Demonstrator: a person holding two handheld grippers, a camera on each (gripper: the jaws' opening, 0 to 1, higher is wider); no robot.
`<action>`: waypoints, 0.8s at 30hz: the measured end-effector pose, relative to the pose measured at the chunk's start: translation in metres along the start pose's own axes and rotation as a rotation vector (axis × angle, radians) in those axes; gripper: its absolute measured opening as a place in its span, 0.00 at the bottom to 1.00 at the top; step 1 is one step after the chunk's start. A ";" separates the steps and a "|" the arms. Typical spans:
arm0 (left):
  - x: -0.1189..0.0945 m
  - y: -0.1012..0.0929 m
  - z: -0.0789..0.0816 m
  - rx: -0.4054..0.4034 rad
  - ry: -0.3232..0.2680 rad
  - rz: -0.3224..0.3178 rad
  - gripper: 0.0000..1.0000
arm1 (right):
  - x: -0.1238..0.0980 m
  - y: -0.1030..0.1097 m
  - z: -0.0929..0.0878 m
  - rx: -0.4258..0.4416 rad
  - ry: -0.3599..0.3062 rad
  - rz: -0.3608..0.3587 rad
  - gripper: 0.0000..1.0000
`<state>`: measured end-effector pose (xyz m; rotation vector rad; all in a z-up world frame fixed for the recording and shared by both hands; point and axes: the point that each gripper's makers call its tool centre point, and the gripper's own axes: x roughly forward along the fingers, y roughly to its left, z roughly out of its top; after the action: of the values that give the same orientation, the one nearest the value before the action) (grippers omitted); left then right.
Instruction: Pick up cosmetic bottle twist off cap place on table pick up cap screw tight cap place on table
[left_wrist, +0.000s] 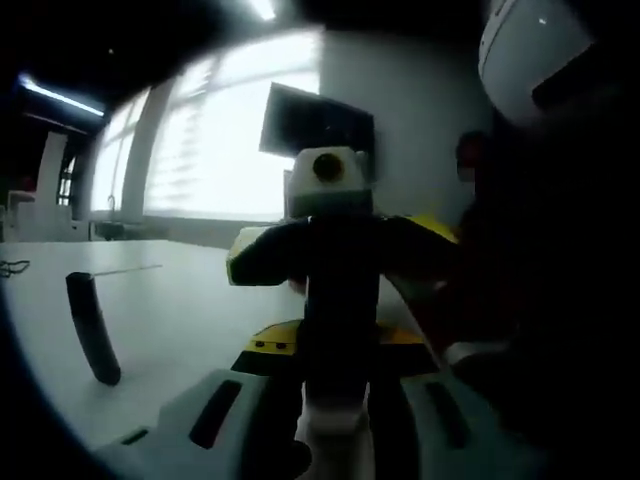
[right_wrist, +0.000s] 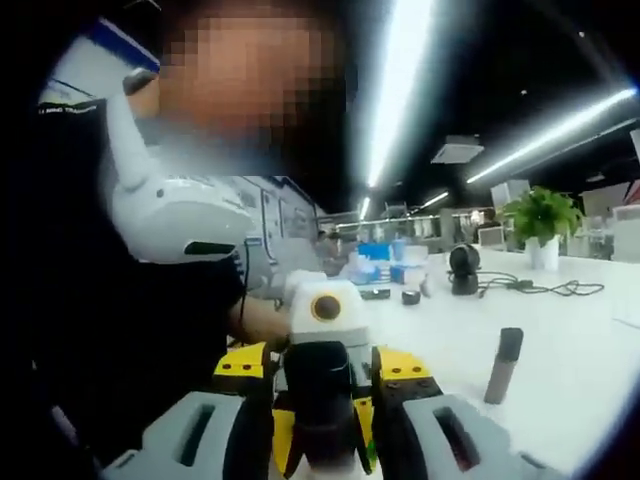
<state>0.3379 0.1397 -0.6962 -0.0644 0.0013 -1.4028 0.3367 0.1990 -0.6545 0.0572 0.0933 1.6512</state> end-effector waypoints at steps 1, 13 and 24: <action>0.000 0.000 0.000 0.001 0.000 -0.001 0.14 | 0.001 0.001 -0.001 0.002 0.003 0.005 0.27; 0.001 0.004 0.000 0.001 -0.001 0.011 0.14 | 0.012 0.002 -0.006 -0.034 0.007 -0.030 0.18; 0.000 0.022 0.001 0.027 -0.003 0.112 0.14 | 0.014 -0.016 -0.005 -0.080 0.016 -0.190 0.17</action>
<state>0.3599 0.1437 -0.6963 -0.0431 -0.0163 -1.2907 0.3510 0.2144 -0.6609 -0.0256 0.0432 1.4641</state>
